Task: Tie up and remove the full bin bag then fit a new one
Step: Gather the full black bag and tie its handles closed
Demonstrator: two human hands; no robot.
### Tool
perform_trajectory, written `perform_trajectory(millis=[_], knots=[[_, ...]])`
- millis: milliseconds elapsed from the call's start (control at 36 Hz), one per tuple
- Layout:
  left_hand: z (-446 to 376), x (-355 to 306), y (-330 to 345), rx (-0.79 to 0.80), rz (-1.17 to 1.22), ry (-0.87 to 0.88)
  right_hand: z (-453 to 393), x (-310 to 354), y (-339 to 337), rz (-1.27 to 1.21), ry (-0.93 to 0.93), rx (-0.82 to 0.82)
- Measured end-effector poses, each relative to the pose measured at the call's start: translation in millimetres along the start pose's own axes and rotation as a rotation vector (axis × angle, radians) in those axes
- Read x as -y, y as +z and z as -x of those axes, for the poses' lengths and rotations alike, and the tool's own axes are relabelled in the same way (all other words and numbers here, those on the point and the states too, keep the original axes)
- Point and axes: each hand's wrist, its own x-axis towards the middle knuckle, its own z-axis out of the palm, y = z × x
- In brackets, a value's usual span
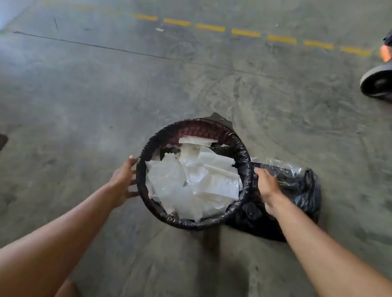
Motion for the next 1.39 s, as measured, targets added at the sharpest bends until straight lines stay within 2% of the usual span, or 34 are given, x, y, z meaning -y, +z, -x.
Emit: perform_trajectory(millis=[56,139,361,500,611,722,833,889,972,1111,1139,1194,1222,1278,1333,1389], knots=[[-11.9,3.2,1.8,0.099,0.008,-0.049,-10.9,-5.3,4.2,-0.187,0.133,0.193],[-27.5,-2.3,-1.4,0.144,-0.042,-0.04,-28.8,-6.8,5.4,-0.236,0.176,0.36],[-47.9,-9.0,-14.0,0.102,0.039,0.115,-44.5,-11.9,-1.5,-0.227,0.133,0.328],[-43.0,-12.6,-9.7,-0.035,0.089,0.245,-42.3,-7.4,-6.8,-0.246,0.076,0.161],[-37.1,-16.1,-10.8,-0.105,0.15,0.374,-39.1,-2.0,-15.4,-0.382,-0.014,0.098],[-26.4,-20.5,-12.3,-0.068,0.223,0.396,-26.8,-2.1,-18.9,-0.454,-0.041,0.104],[-18.5,-32.4,-13.4,0.069,0.29,0.367,-12.2,3.4,-22.0,-0.493,-0.059,0.145],[-17.9,-40.4,-14.8,0.109,0.258,0.38,-6.2,8.0,-22.4,-0.464,-0.103,0.198],[-19.8,-49.5,-13.5,0.042,0.049,0.396,0.0,12.3,-18.2,-0.314,-0.17,0.211],[-21.5,-61.3,3.7,-0.053,-0.336,0.437,1.8,26.2,0.5,0.32,-0.43,-0.037],[-23.1,-63.4,7.5,-0.087,-0.381,0.462,0.9,31.2,5.6,0.39,-0.477,-0.104],[-24.7,-69.1,14.9,-0.122,-0.403,0.555,-2.4,41.7,12.9,0.357,-0.538,-0.197],[-24.0,-73.0,18.6,-0.102,-0.337,0.61,-4.0,47.6,14.1,0.281,-0.557,-0.202],[-19.7,-82.9,20.4,0.043,-0.042,0.676,-5.3,58.8,10.4,0.064,-0.561,-0.12],[-13.7,-90.8,12.1,0.227,0.243,0.652,-3.4,63.6,-1.1,-0.189,-0.544,-0.02],[-10.0,-88.7,-2.2,0.363,0.392,0.551,-3.9,59.3,-15.7,-0.28,-0.56,-0.029]])
